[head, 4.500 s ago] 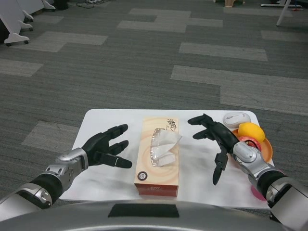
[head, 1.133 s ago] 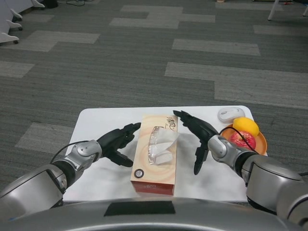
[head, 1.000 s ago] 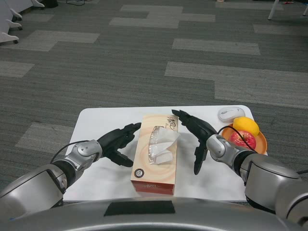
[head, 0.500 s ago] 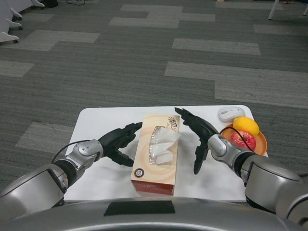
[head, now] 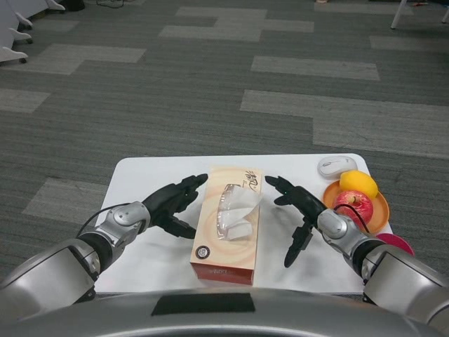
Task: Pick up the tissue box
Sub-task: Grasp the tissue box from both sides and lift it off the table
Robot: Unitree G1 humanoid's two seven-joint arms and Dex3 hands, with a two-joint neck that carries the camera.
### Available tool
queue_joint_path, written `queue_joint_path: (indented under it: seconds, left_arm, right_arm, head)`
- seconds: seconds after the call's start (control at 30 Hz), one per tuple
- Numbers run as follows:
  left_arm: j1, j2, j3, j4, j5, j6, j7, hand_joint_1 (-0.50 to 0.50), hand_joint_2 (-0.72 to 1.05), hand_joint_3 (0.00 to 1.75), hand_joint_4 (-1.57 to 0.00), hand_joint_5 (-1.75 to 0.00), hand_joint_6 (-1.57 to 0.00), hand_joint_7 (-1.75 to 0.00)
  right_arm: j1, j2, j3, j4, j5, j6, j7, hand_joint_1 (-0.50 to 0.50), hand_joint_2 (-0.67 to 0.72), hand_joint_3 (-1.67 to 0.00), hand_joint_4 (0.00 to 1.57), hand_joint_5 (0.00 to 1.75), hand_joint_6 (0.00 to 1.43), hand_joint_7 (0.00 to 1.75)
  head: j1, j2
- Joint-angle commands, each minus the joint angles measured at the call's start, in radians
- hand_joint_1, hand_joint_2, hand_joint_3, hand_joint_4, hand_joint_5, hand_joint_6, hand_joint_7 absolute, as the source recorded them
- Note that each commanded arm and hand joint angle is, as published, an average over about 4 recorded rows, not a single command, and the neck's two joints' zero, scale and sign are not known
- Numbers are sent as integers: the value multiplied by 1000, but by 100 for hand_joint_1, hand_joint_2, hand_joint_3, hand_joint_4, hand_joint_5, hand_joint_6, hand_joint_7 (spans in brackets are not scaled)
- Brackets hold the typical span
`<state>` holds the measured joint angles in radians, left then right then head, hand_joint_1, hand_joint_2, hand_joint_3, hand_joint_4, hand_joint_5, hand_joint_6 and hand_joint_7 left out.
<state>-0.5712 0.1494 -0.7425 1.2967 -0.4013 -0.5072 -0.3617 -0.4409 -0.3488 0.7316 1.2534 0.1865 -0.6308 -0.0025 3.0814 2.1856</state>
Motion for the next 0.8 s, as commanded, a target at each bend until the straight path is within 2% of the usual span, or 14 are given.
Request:
queue_joint_path:
  seconds: [0.03,0.1,0.23,0.5,0.6,0.73,0.8]
  left_arm:
    - [2,-2,5,7,-3,3,-4,50,100,9,0,0,0,0]
    - [0,-2,2,7,-1,9,-6,50,103,9,0,0,0,0]
    - [-1,-1,-3,7,1,16,-15,50,96,9,0,0,0,0]
    - [-3,4,-14,7,6,34,-26,50,100,9,0,0,0,0]
    - [-5,3,-25,7,7,49,-33,50,96,9,0,0,0,0]
    - [-9,2,-45,0,10,82,-59,50,96,9,-2,0,0,0]
    - [-14,0,-57,-3,14,99,-72,50,96,9,-4,0,0,0]
  right_arm:
    - [14,14,-29,-11,-1,-3,17,-38,15,-8,0,68,0,7]
    - [12,14,-25,-12,-7,-2,16,-38,15,-8,0,68,0,7]
    - [3,14,-2,-7,-13,1,11,-38,22,-8,0,68,0,7]
    - [-21,15,63,-4,-15,11,-8,-38,22,-8,0,78,0,7]
    - [-34,15,91,-1,-15,14,-21,-38,22,-8,0,75,0,7]
    - [-42,14,107,0,-15,14,-37,-38,28,-8,0,78,0,7]
    - [-42,14,108,0,-15,14,-44,-39,28,-8,0,73,0,7]
  head:
    - [-3,-3]
    - [-6,-5]
    - [-8,-10]
    - [-14,-14]
    - [-18,-18]
    - [-21,-21]
    - [-24,-24]
